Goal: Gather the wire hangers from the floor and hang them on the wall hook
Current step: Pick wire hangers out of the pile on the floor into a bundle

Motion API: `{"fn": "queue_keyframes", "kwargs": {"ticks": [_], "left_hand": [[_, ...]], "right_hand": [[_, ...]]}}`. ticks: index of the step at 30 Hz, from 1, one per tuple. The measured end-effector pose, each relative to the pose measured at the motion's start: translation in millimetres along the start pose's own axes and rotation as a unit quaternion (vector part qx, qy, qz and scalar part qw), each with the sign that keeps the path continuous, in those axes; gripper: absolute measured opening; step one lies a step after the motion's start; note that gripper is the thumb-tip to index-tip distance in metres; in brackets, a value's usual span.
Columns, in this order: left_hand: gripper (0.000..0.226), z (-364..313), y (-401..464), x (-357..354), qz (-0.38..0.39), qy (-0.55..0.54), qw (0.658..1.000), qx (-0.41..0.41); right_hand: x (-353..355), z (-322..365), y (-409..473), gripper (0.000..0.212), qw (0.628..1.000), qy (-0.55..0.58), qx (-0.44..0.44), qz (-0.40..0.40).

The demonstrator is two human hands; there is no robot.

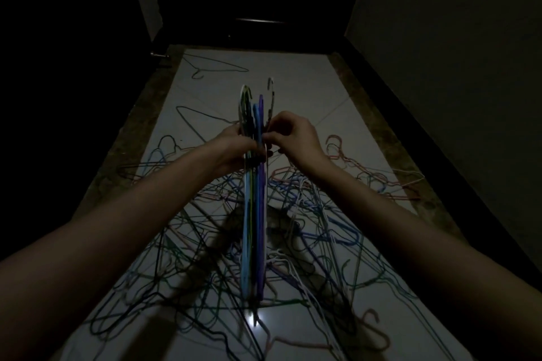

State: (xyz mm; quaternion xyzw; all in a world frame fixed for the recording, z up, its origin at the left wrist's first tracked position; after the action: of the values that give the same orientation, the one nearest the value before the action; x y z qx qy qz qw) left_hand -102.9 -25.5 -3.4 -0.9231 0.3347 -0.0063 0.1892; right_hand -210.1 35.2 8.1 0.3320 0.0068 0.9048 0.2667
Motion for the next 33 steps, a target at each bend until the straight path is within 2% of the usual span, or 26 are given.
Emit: {"fn": "queue_keyframes", "kwargs": {"ticks": [6, 10, 12, 15, 23, 28, 33], "left_hand": [[0.037, -0.4, -5.2, -4.9, 0.033, -0.021, 0.999, -0.006], [0.036, 9.1, -3.1, -5.1, -0.013, -0.012, 1.0, -0.019], [0.039, 12.8, 0.7, -2.3, -0.042, -0.023, 0.998, -0.028], [0.037, 16.3, 5.0, 1.3, -0.043, -0.05, 0.997, -0.028], [0.035, 25.7, 6.6, 6.9, -0.021, -0.052, 0.998, -0.013], [0.044, 32.2, 13.7, 4.8, -0.03, -0.076, 0.997, 0.002], [0.039, 36.2, 16.1, -2.8, -0.017, -0.075, 0.997, 0.001]], "right_hand": [[2.6, -3.8, 1.0, 0.011, 1.0, -0.013, 0.008, -0.005], [1.1, -10.8, -1.8, 0.005, 0.999, 0.037, -0.001, 0.024], [0.8, -13.6, -4.6, 0.01, 0.997, 0.06, -0.004, 0.038], [2.8, -30.7, -10.3, 0.013, 0.997, 0.066, -0.019, 0.035], [8.9, -126.9, -52.7, 0.011, 0.989, -0.04, -0.128, 0.068], [7.3, -170.9, -79.8, 0.018, 0.961, -0.181, -0.14, 0.158], [1.8, -195.7, -96.4, 0.03, 0.937, -0.218, -0.138, 0.236]]}}
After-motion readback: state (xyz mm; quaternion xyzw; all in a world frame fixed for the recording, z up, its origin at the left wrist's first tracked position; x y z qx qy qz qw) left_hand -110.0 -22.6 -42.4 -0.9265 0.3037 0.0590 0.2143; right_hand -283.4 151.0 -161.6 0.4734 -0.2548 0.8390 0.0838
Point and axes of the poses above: each hand's wrist, its own y-axis towards the middle knuckle, its own x-axis out of the back of the hand, z = x × y, the point moved 4 cm from there along y, towards the middle knuckle, and after that the axes turned 7 degrees about -y, right-handed, at the moved point
